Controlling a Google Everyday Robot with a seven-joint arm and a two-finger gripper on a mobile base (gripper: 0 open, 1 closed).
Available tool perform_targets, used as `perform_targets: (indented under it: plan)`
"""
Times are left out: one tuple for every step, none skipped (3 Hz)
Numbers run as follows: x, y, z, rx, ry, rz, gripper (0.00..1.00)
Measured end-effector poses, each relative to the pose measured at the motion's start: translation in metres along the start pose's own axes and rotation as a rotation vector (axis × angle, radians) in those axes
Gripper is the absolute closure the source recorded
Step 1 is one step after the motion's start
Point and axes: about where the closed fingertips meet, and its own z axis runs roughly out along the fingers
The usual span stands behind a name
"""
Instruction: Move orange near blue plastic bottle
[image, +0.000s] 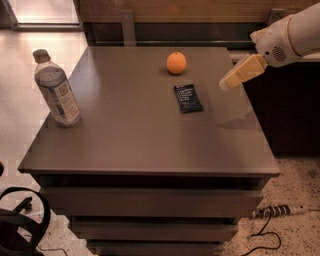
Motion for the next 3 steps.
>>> perform_targets:
  plan:
    - [-0.0096, -0.0126, 0.0377, 0.000, -0.072, 0.058, 0.00]
    - [-0.0097, -0.0125, 0.0382, 0.000, -0.072, 0.058, 0.00]
    - [-0.0152, -0.0170, 0.0477, 0.020, -0.091, 0.067, 0.00]
